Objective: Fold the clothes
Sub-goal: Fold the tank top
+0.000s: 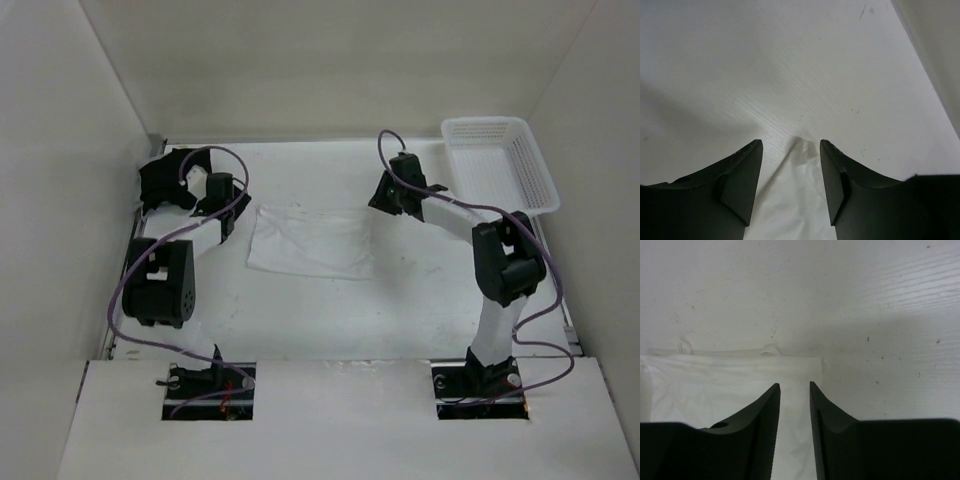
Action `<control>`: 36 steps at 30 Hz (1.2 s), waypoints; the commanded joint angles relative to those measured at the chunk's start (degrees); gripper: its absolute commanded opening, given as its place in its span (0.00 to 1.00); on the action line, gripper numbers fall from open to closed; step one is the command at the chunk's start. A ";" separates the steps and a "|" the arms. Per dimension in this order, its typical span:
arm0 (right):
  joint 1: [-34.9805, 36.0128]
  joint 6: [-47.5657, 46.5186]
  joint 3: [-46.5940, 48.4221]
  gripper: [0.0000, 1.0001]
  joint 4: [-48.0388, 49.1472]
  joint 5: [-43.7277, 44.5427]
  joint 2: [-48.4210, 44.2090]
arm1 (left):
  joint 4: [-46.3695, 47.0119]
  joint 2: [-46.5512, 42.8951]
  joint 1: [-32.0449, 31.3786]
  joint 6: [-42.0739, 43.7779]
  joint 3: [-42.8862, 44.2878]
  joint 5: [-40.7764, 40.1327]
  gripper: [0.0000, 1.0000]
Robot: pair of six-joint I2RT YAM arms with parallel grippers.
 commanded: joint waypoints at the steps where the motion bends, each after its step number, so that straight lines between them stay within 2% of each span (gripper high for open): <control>1: 1.52 -0.41 -9.90 0.44 4.34 4.85 -11.71 | 0.51 -13.58 0.07 0.52 -11.44 -2.77 0.48; 8: 7.67 4.60 -32.32 0.50 12.09 3.70 -24.55 | -1.40 -31.24 -0.20 3.69 -29.84 5.56 0.48; 14: 18.21 8.45 -41.12 0.50 14.54 5.89 -29.39 | -7.31 -42.51 0.33 2.46 -37.05 7.43 0.48; 18: 18.67 10.58 -42.54 0.49 17.44 6.43 -28.44 | -5.73 -41.83 0.68 2.37 -38.03 8.66 0.48; 19: 18.32 10.58 -42.46 0.49 18.24 5.99 -27.39 | -2.77 -39.99 0.60 2.20 -38.73 9.01 0.47; 23: 16.39 10.84 -41.93 0.40 20.00 6.07 -22.38 | 3.67 -34.19 0.59 1.67 -38.65 13.30 0.40; 26: 15.86 11.98 -43.68 0.39 22.03 6.51 -23.33 | 5.52 -31.89 0.68 1.40 -38.82 14.37 0.36; 32: 14.27 11.99 -44.56 0.39 20.89 6.42 -24.65 | 7.11 -32.41 1.30 1.05 -39.88 14.11 0.35; 36: 14.54 11.99 -44.92 0.35 20.79 6.69 -24.57 | 7.37 -32.24 1.12 0.79 -40.23 14.02 0.24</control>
